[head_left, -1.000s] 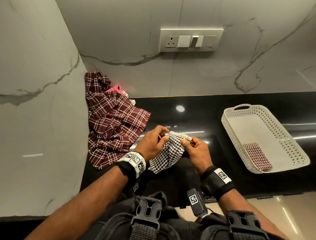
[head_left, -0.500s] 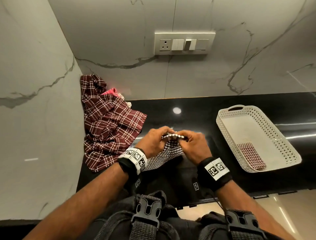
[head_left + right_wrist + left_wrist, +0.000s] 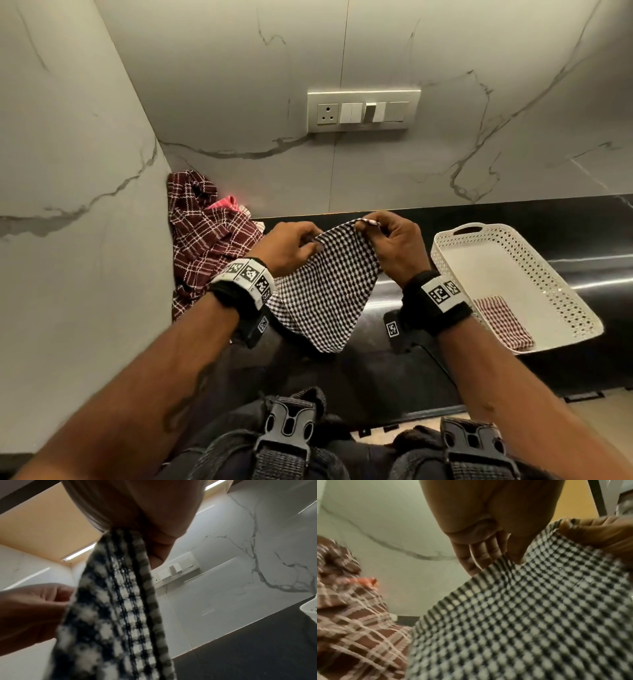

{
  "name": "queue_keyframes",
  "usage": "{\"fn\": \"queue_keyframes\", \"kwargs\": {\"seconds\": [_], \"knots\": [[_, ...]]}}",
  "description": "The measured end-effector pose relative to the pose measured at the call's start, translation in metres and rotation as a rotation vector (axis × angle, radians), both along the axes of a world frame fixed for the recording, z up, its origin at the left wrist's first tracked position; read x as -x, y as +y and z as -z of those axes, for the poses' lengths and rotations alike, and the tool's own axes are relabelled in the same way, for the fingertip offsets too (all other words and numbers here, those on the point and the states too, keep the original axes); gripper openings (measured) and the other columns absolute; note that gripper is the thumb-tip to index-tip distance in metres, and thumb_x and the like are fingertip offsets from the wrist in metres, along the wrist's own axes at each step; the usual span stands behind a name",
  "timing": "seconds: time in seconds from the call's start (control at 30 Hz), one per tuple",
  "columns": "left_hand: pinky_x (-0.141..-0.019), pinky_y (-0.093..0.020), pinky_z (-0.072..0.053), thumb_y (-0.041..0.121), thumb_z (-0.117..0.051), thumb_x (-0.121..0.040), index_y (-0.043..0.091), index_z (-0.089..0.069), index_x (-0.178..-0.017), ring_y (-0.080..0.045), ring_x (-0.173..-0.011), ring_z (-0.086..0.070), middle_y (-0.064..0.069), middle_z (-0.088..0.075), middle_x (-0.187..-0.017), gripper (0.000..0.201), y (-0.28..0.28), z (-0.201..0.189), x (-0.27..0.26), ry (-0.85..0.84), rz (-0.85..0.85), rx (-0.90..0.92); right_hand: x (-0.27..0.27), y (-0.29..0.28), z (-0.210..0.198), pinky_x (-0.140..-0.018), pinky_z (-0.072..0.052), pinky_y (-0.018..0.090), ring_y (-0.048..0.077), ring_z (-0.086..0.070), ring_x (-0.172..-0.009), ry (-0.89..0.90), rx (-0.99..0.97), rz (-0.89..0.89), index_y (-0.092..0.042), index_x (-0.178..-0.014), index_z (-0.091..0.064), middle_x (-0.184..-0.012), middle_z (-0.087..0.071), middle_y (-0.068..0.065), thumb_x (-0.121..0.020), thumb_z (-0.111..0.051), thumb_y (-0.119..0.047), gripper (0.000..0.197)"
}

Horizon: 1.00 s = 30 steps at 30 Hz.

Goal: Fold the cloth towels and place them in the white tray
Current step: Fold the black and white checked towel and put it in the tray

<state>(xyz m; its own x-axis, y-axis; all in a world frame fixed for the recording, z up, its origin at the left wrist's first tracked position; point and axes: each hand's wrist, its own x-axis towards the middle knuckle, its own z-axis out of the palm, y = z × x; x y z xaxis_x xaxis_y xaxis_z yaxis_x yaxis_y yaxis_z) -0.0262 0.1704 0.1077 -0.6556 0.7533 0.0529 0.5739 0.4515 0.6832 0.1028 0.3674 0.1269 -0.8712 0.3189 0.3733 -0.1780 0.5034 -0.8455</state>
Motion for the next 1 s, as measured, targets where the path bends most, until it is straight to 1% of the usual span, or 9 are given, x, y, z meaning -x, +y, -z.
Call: {"fn": "queue_keyframes", "kwargs": {"seconds": [0.13, 0.3, 0.4, 0.53, 0.6, 0.67, 0.8, 0.9, 1.0], "knots": [[-0.089, -0.034, -0.056, 0.024, -0.069, -0.093, 0.018, -0.067, -0.115, -0.012, -0.095, -0.069, 0.004, -0.073, -0.102, 0.023, 0.019, -0.018, -0.008, -0.095, 0.111, -0.215, 0.01, -0.004, -0.013, -0.076, -0.055, 0.022, 0.009, -0.068, -0.084, -0.022, -0.071, -0.08, -0.012, -0.096, -0.072, -0.089, -0.073, -0.004, -0.096, -0.061, -0.011, 0.011], [-0.09, -0.035, -0.052, 0.026, -0.065, -0.094, 0.017, -0.07, -0.104, -0.012, -0.097, -0.066, 0.005, -0.071, -0.102, 0.014, 0.014, -0.013, 0.005, -0.095, 0.145, 0.027, 0.009, 0.025, -0.03, -0.062, -0.047, 0.011, -0.006, -0.057, -0.066, 0.156, 0.056, 0.241, -0.015, -0.092, -0.065, -0.078, -0.064, -0.008, -0.098, -0.06, -0.012, 0.008], [-0.075, -0.033, -0.05, 0.027, -0.061, -0.097, 0.027, -0.064, -0.081, -0.003, -0.075, -0.061, 0.01, -0.065, -0.081, 0.015, -0.009, 0.015, 0.018, -0.072, 0.064, 0.113, -0.001, 0.052, -0.026, -0.065, -0.045, 0.012, -0.008, -0.055, -0.067, 0.162, -0.007, 0.374, -0.014, -0.092, -0.065, -0.079, -0.062, -0.007, -0.097, -0.059, -0.014, 0.008], [-0.059, -0.026, -0.044, 0.027, -0.062, -0.097, 0.035, -0.065, -0.079, 0.002, -0.051, -0.051, 0.01, -0.061, -0.066, 0.02, -0.041, 0.03, 0.032, -0.085, -0.07, 0.079, -0.021, 0.08, -0.008, -0.064, -0.04, 0.006, -0.012, -0.054, -0.066, 0.114, -0.03, 0.518, -0.006, -0.09, -0.063, -0.076, -0.057, -0.009, -0.098, -0.058, -0.013, 0.012], [-0.062, -0.03, -0.049, 0.028, -0.063, -0.096, 0.036, -0.069, -0.083, -0.005, -0.057, -0.055, 0.008, -0.065, -0.07, 0.017, -0.046, 0.032, 0.037, -0.083, -0.095, -0.004, -0.028, 0.085, 0.002, -0.069, -0.048, 0.014, -0.009, -0.056, -0.07, 0.025, -0.004, 0.455, -0.01, -0.093, -0.064, -0.081, -0.061, -0.007, -0.098, -0.059, -0.013, 0.007], [-0.079, -0.033, -0.056, 0.028, -0.066, -0.094, 0.031, -0.071, -0.103, -0.005, -0.079, -0.064, 0.009, -0.07, -0.093, 0.01, -0.039, 0.033, 0.038, -0.017, -0.101, -0.017, -0.03, 0.075, 0.004, -0.071, -0.05, 0.013, -0.007, -0.06, -0.075, -0.1, 0.006, 0.248, -0.015, -0.096, -0.066, -0.087, -0.065, -0.004, -0.097, -0.058, -0.007, 0.011], [-0.113, -0.033, -0.037, 0.036, -0.079, -0.081, 0.03, -0.034, -0.151, -0.013, -0.132, -0.045, 0.002, -0.043, -0.15, 0.083, 0.007, 0.036, 0.007, 0.013, 0.136, 0.095, -0.023, 0.045, 0.004, -0.081, -0.054, 0.022, 0.005, -0.067, -0.088, -0.234, -0.06, -0.063, -0.02, -0.098, -0.07, -0.093, -0.071, -0.002, -0.095, -0.062, -0.008, 0.015], [-0.113, -0.034, -0.032, 0.042, -0.081, -0.077, 0.036, -0.032, -0.149, -0.012, -0.137, -0.039, 0.006, -0.042, -0.153, 0.088, 0.042, 0.046, -0.025, -0.053, 0.209, 0.128, -0.02, 0.036, 0.0, -0.086, -0.055, 0.028, 0.014, -0.067, -0.094, -0.218, -0.006, -0.169, -0.02, -0.1, -0.07, -0.096, -0.072, -0.002, -0.095, -0.062, -0.008, 0.015], [-0.109, -0.037, -0.039, 0.036, -0.077, -0.083, 0.029, -0.048, -0.139, -0.014, -0.127, -0.051, 0.005, -0.056, -0.138, 0.064, 0.053, 0.053, -0.035, -0.108, 0.158, 0.112, -0.028, 0.037, -0.002, -0.088, -0.056, 0.027, 0.015, -0.067, -0.098, -0.215, 0.038, -0.247, -0.019, -0.101, -0.07, -0.096, -0.072, -0.003, -0.096, -0.059, -0.006, 0.018]]}}
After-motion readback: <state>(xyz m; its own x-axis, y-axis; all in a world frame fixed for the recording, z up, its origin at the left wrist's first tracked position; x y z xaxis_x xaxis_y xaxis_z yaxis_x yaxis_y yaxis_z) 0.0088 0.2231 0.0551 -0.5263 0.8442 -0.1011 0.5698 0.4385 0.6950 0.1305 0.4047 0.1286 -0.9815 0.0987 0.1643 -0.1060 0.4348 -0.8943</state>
